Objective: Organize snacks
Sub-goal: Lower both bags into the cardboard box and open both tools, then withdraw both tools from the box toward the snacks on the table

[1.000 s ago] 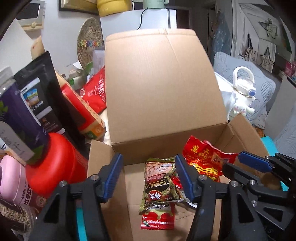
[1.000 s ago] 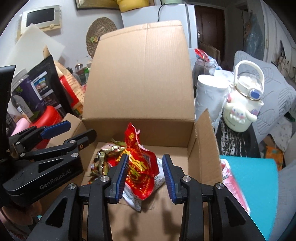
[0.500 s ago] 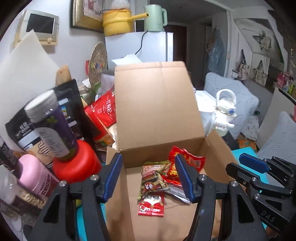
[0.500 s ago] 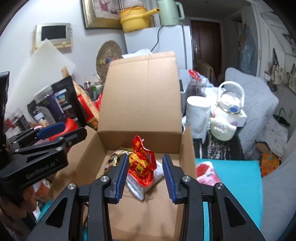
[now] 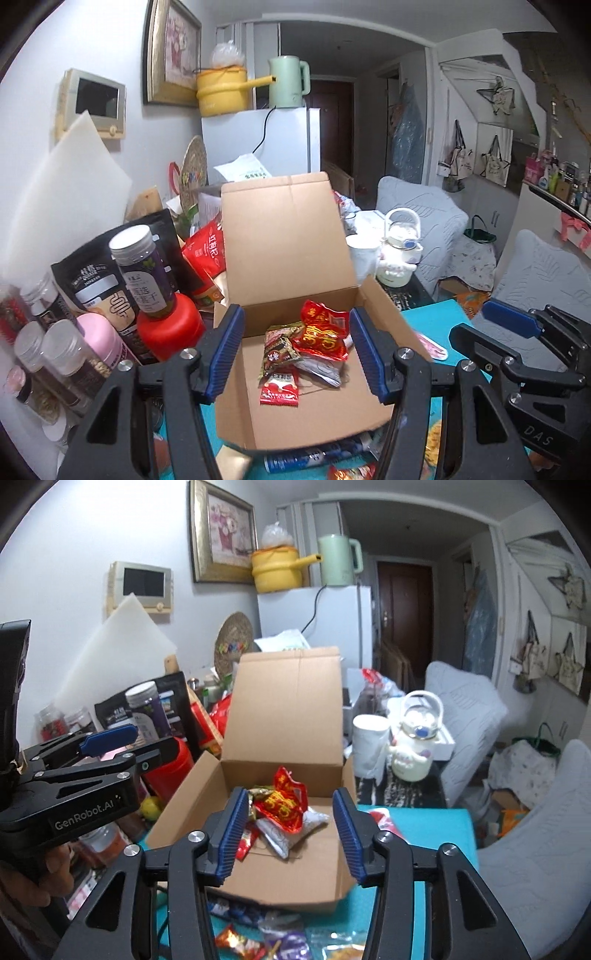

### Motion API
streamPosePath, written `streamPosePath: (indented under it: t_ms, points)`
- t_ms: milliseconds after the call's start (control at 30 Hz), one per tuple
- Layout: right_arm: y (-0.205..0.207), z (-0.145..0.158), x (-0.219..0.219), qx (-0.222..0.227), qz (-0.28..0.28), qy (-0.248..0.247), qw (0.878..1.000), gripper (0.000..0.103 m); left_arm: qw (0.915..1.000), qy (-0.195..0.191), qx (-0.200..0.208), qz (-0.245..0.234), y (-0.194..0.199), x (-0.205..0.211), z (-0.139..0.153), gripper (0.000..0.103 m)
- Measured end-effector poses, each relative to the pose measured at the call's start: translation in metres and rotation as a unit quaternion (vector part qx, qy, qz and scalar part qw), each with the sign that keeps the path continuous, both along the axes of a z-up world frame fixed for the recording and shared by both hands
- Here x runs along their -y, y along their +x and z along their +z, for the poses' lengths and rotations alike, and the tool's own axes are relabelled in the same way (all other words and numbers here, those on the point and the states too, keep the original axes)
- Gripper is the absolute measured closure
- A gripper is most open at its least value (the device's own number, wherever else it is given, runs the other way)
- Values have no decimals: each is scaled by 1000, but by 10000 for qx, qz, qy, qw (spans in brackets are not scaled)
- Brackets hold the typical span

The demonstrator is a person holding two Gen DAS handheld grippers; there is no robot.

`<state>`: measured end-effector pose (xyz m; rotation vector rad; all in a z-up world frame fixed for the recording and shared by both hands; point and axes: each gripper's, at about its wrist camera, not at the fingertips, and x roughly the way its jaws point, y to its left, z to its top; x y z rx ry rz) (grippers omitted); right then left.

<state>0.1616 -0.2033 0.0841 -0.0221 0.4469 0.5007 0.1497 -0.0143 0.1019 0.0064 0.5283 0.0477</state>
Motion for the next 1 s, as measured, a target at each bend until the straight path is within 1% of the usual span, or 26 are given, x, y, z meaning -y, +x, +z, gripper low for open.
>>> streamPosePath:
  t_ms: [33, 100, 133, 200, 267, 333, 500, 600, 667, 767, 1000]
  points:
    - [-6, 0, 2, 33, -26, 16, 10000, 43, 10000, 17, 24, -12, -7, 3, 1, 44]
    - [-20, 1, 6, 88, -55, 20, 9999, 43, 10000, 32, 16, -63, -17, 8, 1, 43]
    - [-28, 1, 8, 107, -61, 11, 9999, 41, 9999, 19, 14, -113, -24, 10, 0, 36]
    - [-42, -2, 12, 157, -114, -3, 9998, 36, 9999, 2, 59, -143, -35, 15, 0, 32]
    - [-53, -6, 17, 185, -147, -21, 9997, 35, 9998, -36, 67, -182, -45, 20, -4, 31]
    - [-63, -11, 21, 147, -175, -53, 9997, 35, 9996, -70, -16, -283, -52, 24, -10, 31]
    - [-82, -21, 31, 114, -282, -124, 9995, 35, 9990, -16, -161, -408, -68, 36, -25, 31]
    - [-92, -29, 34, 59, -312, -134, 9994, 32, 9987, 54, -239, -444, -75, 40, -34, 31]
    - [-99, -35, 36, 0, -303, -151, 9994, 32, 9985, 64, -250, -491, -82, 42, -40, 31]
    - [-107, -45, 35, -116, -293, -175, 9994, 32, 9981, -31, -273, -551, -91, 42, -46, 31]
    - [-119, -67, 30, -400, -219, -111, 9989, 32, 9968, -94, -422, -677, -106, 41, -64, 31]
